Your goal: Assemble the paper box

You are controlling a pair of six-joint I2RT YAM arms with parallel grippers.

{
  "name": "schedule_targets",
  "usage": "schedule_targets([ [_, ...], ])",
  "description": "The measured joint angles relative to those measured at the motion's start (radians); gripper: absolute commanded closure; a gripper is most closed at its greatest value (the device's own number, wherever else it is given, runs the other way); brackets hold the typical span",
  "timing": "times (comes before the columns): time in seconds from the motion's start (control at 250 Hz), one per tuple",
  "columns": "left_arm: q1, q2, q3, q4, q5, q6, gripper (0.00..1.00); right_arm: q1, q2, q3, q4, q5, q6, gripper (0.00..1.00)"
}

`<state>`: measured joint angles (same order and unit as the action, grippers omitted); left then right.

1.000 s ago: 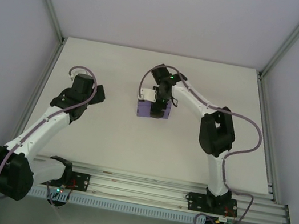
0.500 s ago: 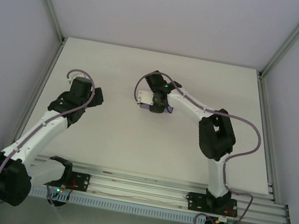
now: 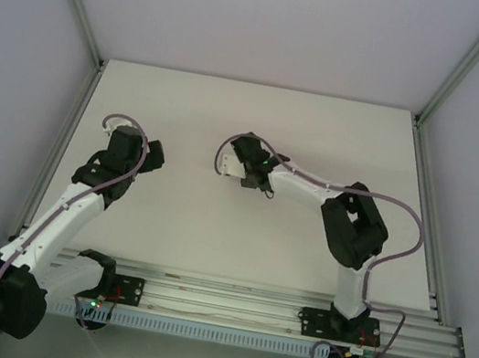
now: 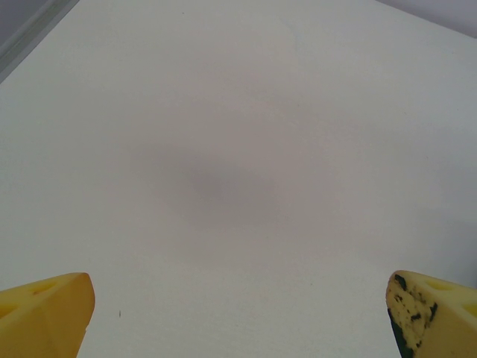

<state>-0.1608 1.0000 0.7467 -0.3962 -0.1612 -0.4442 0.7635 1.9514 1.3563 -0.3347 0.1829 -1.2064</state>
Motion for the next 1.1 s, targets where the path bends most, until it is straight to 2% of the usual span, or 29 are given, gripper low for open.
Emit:
schedule_targets([
  [0.112,0.000,-0.008,-0.008,0.003,0.005,0.000,0.00,0.032,-0.031,-0.074,-0.003,0.000,0.025,0.00],
  [0.336,0.000,-0.013,-0.010,0.012,0.007,0.001,0.00,0.082,-0.226,-0.162,-0.085,-0.096,0.120,0.00],
  [0.54,0.000,0.014,-0.027,0.082,-0.029,0.019,0.00,0.055,-0.459,-0.259,-0.056,-0.166,0.224,0.00],
  [0.676,0.015,0.052,-0.073,0.183,-0.077,0.057,0.00,-0.084,-0.589,-0.378,0.064,-0.226,0.394,0.00],
  [0.859,0.055,0.086,-0.186,0.403,-0.164,0.142,0.00,-0.348,-0.748,-0.599,0.340,-0.199,0.735,0.00],
  [0.999,0.071,0.148,-0.241,0.550,-0.192,0.210,0.00,-0.531,-0.778,-0.735,0.496,-0.176,0.948,0.00],
  [1.099,0.071,0.219,-0.262,0.659,-0.208,0.257,0.00,-0.603,-0.762,-0.808,0.588,-0.153,1.040,0.00],
])
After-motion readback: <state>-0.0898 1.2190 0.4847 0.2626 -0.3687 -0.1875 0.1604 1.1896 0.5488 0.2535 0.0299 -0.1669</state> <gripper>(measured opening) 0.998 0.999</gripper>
